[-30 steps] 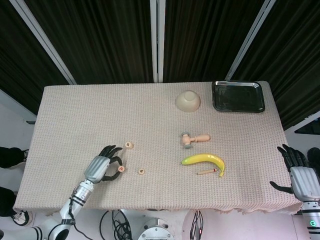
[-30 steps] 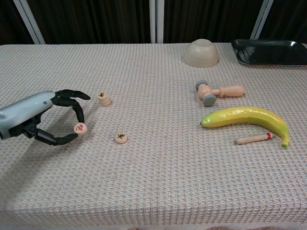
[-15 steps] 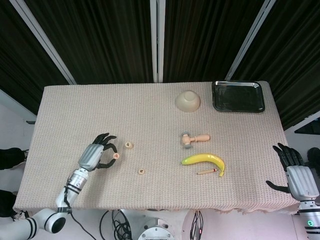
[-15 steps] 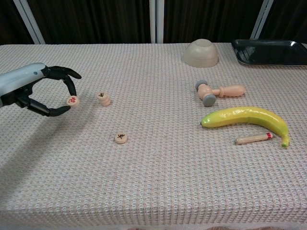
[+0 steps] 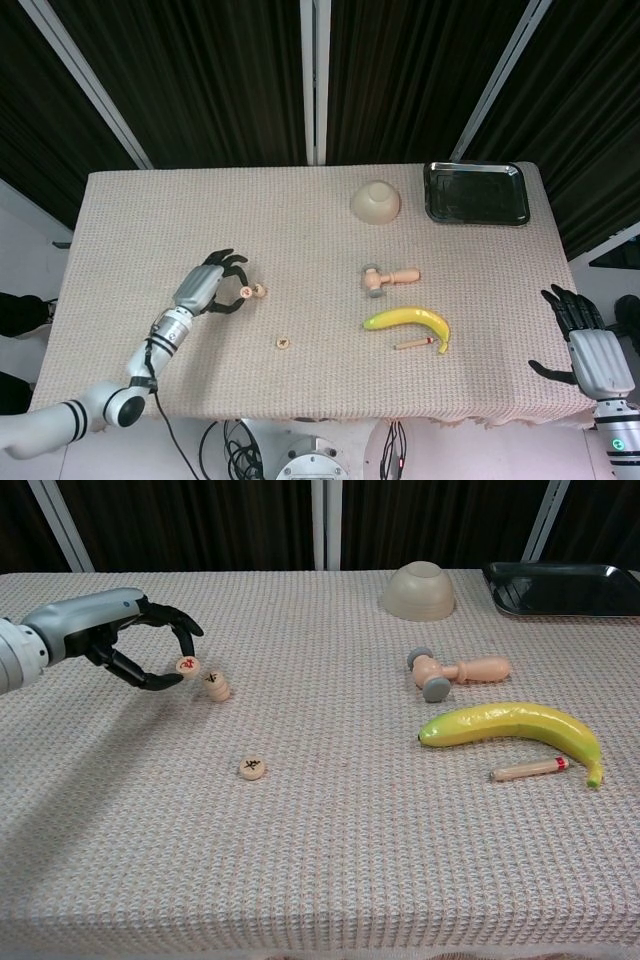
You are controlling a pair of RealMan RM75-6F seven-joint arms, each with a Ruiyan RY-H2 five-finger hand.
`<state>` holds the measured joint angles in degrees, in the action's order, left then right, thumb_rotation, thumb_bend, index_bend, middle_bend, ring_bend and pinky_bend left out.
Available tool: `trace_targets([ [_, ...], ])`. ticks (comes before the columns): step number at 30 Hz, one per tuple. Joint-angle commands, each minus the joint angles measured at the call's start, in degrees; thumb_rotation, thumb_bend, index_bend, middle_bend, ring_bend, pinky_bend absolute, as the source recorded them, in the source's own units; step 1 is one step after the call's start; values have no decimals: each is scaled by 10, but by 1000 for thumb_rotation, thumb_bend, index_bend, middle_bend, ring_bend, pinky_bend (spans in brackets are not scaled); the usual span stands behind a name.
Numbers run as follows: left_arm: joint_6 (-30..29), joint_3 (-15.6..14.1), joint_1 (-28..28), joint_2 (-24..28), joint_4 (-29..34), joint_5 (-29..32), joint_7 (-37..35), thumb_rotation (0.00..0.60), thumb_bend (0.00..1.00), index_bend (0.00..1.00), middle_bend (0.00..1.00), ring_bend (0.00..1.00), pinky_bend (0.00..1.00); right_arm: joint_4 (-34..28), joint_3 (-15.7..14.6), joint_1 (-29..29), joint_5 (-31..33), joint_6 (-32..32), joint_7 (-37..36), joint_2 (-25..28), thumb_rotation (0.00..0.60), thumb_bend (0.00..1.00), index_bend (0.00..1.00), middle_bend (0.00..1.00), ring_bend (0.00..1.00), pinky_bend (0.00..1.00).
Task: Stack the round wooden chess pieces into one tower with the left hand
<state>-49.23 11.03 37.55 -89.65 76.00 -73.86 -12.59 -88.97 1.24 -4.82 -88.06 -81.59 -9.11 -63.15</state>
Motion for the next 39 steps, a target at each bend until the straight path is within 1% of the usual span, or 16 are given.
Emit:
trace_targets([
  [1,6,1,7,-7,-11,0,-7,600,324,479,156,0,0,1,0,0,2,1,-1,0,600,2,0,0,0,0],
  [8,7,-1,17,-23,-37,-8,-29,600,324,465,149,0,0,2,-2,-1,9,11,2,1,600,1,0,0,0,0],
  [16,16,-6,24,-37,-63,-4,-36,600,325,466,149,0,0,6,0,0,14,11,-2,1,600,2,0,0,0,0],
  [39,24,-8,38,-48,-85,-4,-53,600,325,463,147,0,0,16,0,1,17,10,-11,-2,600,1,0,0,0,0],
])
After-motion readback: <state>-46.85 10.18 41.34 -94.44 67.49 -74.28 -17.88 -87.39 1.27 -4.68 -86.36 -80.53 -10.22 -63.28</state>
